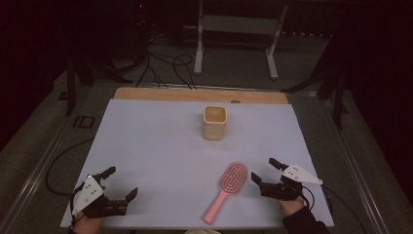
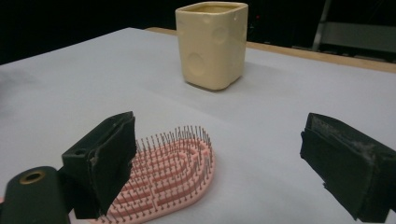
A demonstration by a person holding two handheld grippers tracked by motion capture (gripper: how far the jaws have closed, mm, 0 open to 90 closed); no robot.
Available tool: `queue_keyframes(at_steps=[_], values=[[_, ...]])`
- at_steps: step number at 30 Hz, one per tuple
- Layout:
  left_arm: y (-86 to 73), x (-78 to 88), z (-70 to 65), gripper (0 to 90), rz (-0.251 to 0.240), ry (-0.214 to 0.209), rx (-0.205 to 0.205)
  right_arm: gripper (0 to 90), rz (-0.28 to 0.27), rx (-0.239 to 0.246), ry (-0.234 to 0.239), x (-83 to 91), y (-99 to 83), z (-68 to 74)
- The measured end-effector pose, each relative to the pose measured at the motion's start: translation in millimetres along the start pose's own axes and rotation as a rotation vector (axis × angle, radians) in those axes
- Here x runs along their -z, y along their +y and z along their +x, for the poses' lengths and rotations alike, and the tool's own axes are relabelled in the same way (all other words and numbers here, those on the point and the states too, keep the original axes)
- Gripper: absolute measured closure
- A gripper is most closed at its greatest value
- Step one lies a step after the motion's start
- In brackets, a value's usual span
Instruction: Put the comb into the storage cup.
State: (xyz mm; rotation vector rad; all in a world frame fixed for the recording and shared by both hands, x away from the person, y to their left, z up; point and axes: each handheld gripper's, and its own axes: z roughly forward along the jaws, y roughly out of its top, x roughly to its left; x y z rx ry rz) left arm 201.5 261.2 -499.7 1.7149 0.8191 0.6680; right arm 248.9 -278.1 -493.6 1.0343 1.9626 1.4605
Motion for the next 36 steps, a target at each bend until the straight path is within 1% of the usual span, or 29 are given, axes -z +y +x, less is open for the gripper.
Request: queue_keyframes(at_steps=[1, 2, 5, 6, 9, 13, 14, 15, 16, 17, 20, 21, 22, 25, 27, 29, 30, 31, 32, 33, 34, 36], values=[[0.0, 0.0, 0.0, 0.2, 0.0, 0.0, 0.0, 10.0, 0.0, 0.0, 0.0, 0.0, 0.0, 0.0], [0.2, 0.5, 0.8, 0.3, -0.003, -0.004, 0.008, 10.1, -0.004, 0.01, -0.009, -0.2, -0.1, 0.8], [0.4, 0.8, 0.3, 0.2, -0.01, -0.008, 0.01, 10.0, -0.002, -0.003, -0.017, 0.1, -0.1, 0.0], [0.4, 0.3, 0.3, 0.2, -0.007, -0.016, 0.013, 10.1, 0.0, -0.005, -0.015, 0.1, -0.2, -0.7], [0.4, 0.4, 0.1, 0.2, -0.007, -0.023, 0.018, 10.1, 0.013, -0.004, -0.02, 0.0, 0.1, -1.0], [1.0, 0.9, -0.1, 0.2, -0.012, -0.029, 0.027, 10.1, 0.017, -0.003, -0.024, 0.7, 2.9, 0.6], [1.3, 1.3, -0.3, 0.2, -0.014, -0.031, 0.026, 10.0, 0.025, -0.018, -0.017, 0.6, 5.8, 1.0], [1.3, 1.3, -0.3, 0.2, -0.014, -0.031, 0.026, 10.0, 0.025, -0.018, -0.017, 0.6, 5.8, 1.0], [1.8, 1.9, -1.2, 0.2, -0.018, -0.032, 0.023, 9.9, 0.035, -0.045, 0.0, 1.1, 9.6, 1.7], [1.8, 1.9, -1.2, 0.2, -0.018, -0.032, 0.023, 9.8, 0.027, -0.046, 0.006, 1.9, 11.9, 2.8], [2.9, 2.4, -2.4, 0.2, -0.028, -0.035, 0.021, 9.5, 0.027, -0.037, 0.01, 5.3, 20.8, 6.8], [2.9, 2.4, -2.4, 0.2, -0.028, -0.035, 0.021, 9.5, 0.027, -0.037, 0.01, 5.3, 20.8, 6.8], [3.0, 2.2, -2.7, 0.2, -0.028, -0.036, 0.02, 9.5, 0.046, -0.032, 0.005, 5.4, 27.5, 8.8], [3.4, 1.9, -2.5, 0.3, -0.03, -0.04, 0.021, 9.5, 0.079, -0.005, 0.009, 2.2, 35.9, 13.3], [3.5, 1.9, -2.5, 0.2, -0.031, -0.04, 0.021, 9.5, 0.076, -0.008, 0.034, -0.6, 41.2, 15.7], [3.4, 1.8, -2.3, 0.2, -0.03, -0.041, 0.023, 9.5, 0.075, -0.008, 0.039, -1.7, 43.9, 17.3], [3.4, 1.6, -2.4, 0.2, -0.031, -0.044, 0.025, 9.6, 0.075, 0.0, 0.057, -4.2, 49.2, 20.4], [3.4, 1.6, -2.4, 0.2, -0.031, -0.044, 0.025, 9.6, 0.072, 0.004, 0.067, -5.6, 51.8, 22.0], [3.4, 1.6, -2.7, 0.2, -0.03, -0.044, 0.025, 9.6, 0.072, 0.004, 0.067, -5.6, 51.8, 22.0], [3.4, 1.7, -2.9, 0.3, -0.03, -0.045, 0.023, 9.6, 0.074, 0.003, 0.081, -7.1, 54.5, 24.0], [3.6, 1.8, -2.9, 0.3, -0.031, -0.046, 0.024, 9.6, 0.072, 0.02, 0.094, -9.4, 58.6, 27.8], [3.8, 2.1, -2.8, 0.2, -0.035, -0.047, 0.027, 9.6, 0.072, 0.029, 0.117, -12.6, 63.2, 32.0]])
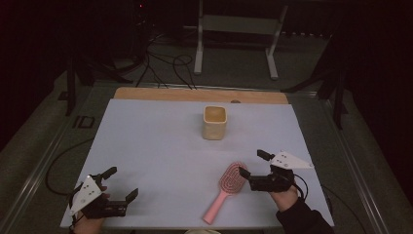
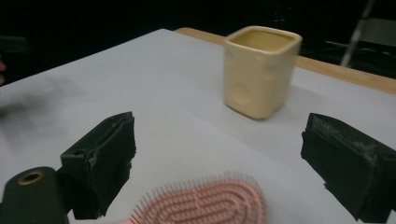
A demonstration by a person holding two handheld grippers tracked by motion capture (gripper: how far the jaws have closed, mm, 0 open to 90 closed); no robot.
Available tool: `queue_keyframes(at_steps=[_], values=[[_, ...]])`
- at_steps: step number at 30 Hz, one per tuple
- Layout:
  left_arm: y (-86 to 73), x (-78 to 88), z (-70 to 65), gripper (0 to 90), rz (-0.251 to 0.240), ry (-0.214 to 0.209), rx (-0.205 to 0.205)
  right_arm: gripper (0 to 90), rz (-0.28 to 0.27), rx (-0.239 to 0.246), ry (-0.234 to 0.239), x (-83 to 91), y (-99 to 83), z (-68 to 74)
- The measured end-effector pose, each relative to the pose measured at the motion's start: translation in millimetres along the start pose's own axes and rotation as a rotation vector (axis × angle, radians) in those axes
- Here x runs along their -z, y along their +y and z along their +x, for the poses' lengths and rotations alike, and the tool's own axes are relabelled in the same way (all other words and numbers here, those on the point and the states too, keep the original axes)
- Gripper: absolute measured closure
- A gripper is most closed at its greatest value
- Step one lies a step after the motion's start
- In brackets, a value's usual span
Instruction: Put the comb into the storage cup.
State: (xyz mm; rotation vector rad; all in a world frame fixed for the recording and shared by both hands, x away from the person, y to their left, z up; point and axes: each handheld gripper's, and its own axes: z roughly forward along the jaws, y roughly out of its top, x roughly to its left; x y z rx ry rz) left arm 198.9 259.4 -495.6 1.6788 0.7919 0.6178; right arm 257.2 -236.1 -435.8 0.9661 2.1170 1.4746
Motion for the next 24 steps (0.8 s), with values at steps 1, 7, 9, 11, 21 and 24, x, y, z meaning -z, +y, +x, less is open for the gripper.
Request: queue_keyframes(at_steps=[1, 7, 9, 11, 21, 24], values=[[-0.1, 0.1, 0.0, 0.2, 0.0, 0.001, -0.001, 9.6, -0.004, 0.004, 0.015, -1.5, 2.5, 1.3], [-0.2, 0.3, 0.3, 0.2, -0.001, 0.0, -0.001, 9.6, -0.002, 0.014, 0.11, -11.1, 17.7, 11.8], [-0.2, 0.5, 0.7, 0.2, -0.001, 0.002, -0.002, 9.6, 0.003, 0.028, 0.132, -15.3, 21.3, 16.2], [0.0, 1.2, 0.9, 0.2, -0.005, 0.003, 0.001, 9.6, 0.009, 0.042, 0.158, -19.3, 23.9, 20.4], [0.1, 1.7, 1.1, 0.2, -0.009, -0.001, 0.002, 9.8, 0.042, 0.068, 0.272, -40.1, 29.6, 42.2], [-0.2, 1.4, 0.6, 0.2, -0.004, -0.002, 0.0, 9.8, 0.062, 0.074, 0.292, -46.9, 29.1, 47.6]])
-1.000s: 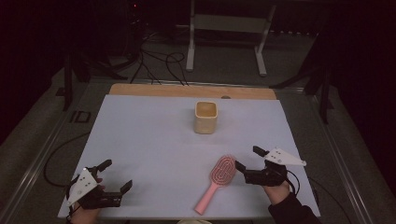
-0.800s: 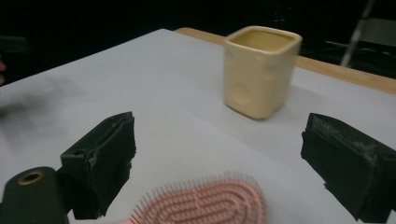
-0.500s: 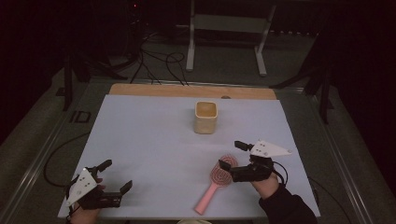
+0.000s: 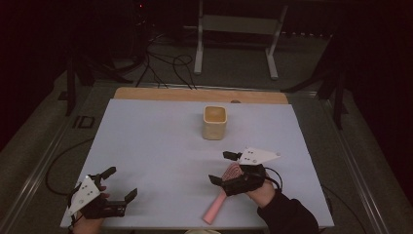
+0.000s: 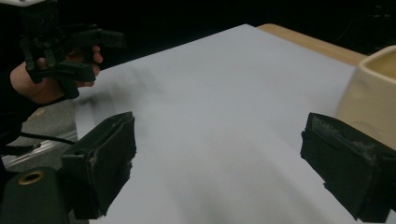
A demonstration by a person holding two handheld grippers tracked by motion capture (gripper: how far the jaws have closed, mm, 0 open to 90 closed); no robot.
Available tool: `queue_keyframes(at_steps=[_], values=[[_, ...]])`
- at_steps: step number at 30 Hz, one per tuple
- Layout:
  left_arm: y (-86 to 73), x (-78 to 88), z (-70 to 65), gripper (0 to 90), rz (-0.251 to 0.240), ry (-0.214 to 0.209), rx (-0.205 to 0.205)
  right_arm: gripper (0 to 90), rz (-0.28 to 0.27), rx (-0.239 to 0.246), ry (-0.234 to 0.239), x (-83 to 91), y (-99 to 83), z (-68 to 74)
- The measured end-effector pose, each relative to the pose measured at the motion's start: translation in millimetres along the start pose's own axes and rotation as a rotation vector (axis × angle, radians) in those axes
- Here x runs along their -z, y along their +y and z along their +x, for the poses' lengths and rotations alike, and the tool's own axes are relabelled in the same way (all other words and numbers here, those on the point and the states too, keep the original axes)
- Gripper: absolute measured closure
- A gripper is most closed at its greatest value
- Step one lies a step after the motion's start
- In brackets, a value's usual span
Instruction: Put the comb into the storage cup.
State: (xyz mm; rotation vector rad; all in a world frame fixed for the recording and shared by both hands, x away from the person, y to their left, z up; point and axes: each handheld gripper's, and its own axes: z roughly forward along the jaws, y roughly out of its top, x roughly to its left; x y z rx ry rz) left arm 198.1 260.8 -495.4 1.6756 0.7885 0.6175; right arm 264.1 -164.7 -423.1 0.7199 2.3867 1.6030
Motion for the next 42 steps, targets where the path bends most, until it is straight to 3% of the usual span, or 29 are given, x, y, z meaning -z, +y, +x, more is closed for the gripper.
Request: queue_keyframes(at_steps=[5, 9, 15, 20, 22, 24, 25, 33, 42], values=[[0.1, -0.3, -0.4, 0.2, 0.0, -0.001, -0.001, 9.8, 0.031, 0.004, 0.045, -12.6, -1.3, 5.2], [0.4, -0.6, -0.8, 0.2, -0.002, -0.006, -0.003, 12.9, 0.064, 0.007, 0.038, -22.0, -2.9, 10.5], [0.6, 0.0, -0.7, 0.2, -0.002, -0.006, -0.003, 17.3, 0.115, 0.02, 0.067, -34.3, -9.8, 18.0], [0.6, 0.0, -0.8, 0.2, -0.001, -0.007, -0.005, 27.7, 0.157, 0.02, 0.082, -42.3, -17.2, 22.6], [0.7, 0.2, -0.9, 0.2, -0.001, -0.006, -0.006, 35.8, 0.181, 0.031, 0.097, -47.3, -23.5, 24.4], [0.4, 0.1, -0.7, 0.2, -0.001, -0.007, -0.004, 37.5, 0.191, 0.027, 0.101, -48.6, -25.4, 25.1], [0.5, -0.1, -0.6, 0.2, -0.001, -0.008, -0.003, 42.9, 0.212, 0.037, 0.106, -50.8, -29.3, 26.1], [0.2, -0.2, -0.5, 0.2, 0.003, -0.01, -0.001, 63.3, 0.313, 0.043, 0.091, -55.6, -42.1, 29.1], [0.0, -0.6, -0.1, 0.2, 0.006, -0.009, 0.001, 89.9, 0.433, 0.103, 0.083, -54.9, -51.1, 32.5]])
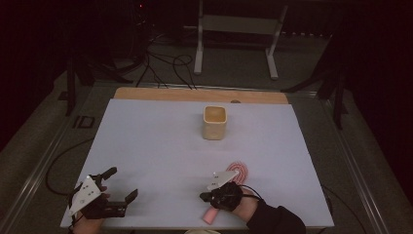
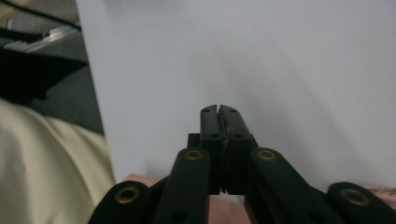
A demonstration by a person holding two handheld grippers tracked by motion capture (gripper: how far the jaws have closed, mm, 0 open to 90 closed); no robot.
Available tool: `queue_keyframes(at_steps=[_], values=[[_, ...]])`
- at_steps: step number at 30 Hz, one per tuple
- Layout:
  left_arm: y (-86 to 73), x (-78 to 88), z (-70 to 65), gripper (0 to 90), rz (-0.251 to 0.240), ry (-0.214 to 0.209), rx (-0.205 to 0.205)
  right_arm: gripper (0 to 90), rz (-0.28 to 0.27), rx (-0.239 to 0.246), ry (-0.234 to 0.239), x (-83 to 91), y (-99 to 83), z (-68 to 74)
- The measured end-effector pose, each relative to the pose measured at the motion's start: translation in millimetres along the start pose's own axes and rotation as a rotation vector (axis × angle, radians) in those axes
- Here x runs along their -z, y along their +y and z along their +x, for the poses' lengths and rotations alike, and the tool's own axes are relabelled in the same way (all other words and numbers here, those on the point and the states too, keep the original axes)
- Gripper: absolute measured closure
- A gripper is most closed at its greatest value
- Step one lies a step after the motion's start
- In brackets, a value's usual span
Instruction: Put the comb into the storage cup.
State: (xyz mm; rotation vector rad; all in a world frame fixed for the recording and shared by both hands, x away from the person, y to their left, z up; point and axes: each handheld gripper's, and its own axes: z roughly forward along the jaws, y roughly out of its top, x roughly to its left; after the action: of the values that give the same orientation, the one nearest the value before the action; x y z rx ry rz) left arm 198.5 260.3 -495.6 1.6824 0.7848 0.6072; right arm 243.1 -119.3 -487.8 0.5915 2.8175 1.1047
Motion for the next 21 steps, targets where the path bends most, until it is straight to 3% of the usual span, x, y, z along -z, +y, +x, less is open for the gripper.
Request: queue_keyframes(at_steps=[8, 21], values=[[-0.1, 0.1, 0.1, 0.2, 0.003, 0.0, -0.003, 90.0, 0.065, 0.007, 0.04, -7.8, -3.9, 8.2], [-0.4, 0.1, 0.6, 0.2, 0.003, 0.001, -0.001, 90.0, 0.142, 0.019, 0.027, 0.0, -12.8, 10.3]])
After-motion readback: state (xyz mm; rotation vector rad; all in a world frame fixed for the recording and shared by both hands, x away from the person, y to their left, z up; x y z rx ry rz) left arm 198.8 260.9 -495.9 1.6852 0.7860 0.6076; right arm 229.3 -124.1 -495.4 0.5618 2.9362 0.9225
